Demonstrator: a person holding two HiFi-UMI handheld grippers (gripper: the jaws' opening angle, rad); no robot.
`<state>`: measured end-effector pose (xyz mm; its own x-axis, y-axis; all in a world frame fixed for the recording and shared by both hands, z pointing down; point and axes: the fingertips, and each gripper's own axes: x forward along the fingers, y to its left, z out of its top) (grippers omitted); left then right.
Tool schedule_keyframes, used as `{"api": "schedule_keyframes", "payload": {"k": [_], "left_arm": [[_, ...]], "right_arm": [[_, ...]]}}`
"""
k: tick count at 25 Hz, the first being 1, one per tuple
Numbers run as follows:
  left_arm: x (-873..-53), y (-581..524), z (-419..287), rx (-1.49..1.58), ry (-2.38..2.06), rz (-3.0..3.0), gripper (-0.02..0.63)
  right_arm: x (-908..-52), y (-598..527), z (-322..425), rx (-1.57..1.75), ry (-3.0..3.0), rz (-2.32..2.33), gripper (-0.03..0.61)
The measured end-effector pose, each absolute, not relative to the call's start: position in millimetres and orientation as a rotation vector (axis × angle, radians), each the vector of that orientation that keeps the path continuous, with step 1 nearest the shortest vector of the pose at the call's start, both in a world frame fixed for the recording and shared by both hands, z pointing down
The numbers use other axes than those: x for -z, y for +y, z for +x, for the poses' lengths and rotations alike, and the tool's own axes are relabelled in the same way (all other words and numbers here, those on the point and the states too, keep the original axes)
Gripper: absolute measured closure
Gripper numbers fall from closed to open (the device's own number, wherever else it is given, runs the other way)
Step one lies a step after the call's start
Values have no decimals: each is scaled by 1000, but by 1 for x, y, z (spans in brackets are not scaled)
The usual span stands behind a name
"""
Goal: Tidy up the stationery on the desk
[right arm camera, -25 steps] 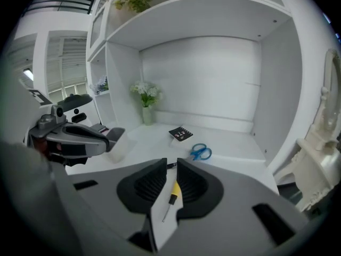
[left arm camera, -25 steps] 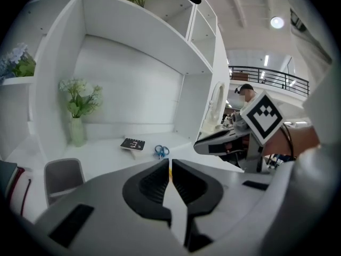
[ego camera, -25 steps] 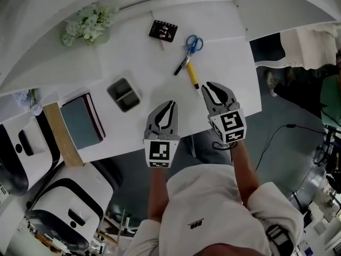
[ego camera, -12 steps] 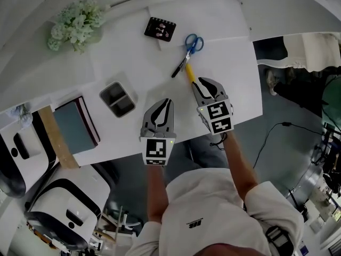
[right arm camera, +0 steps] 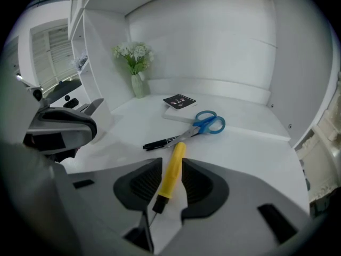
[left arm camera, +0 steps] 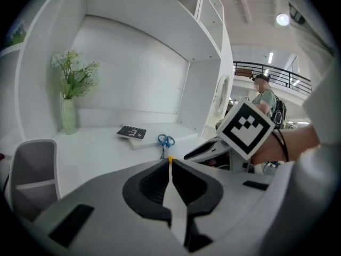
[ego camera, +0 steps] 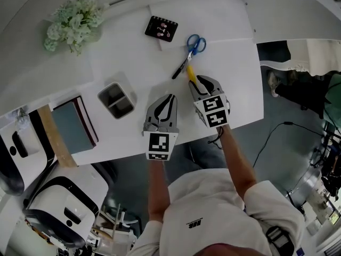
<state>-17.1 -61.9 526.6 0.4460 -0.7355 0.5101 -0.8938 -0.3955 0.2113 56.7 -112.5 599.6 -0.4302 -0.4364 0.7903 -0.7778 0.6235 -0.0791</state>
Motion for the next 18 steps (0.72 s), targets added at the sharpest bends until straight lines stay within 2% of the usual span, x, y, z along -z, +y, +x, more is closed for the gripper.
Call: {"api": "schedule_keyframes", "payload": {"k": [10,15,18], "left_arm": [[-531,-63,-23,-463,-1381,2221,614],[-530,-63,-30,-452,-1404,2203,614],[-530,-62,-33,-447,-1417,2195,614]], "right_arm": [[-625,-116,55,-619,-2013,896,462],[-626,-116,57,-602,-1995,899,507],[-626,-117,58,-591,-1998,897,513]]}}
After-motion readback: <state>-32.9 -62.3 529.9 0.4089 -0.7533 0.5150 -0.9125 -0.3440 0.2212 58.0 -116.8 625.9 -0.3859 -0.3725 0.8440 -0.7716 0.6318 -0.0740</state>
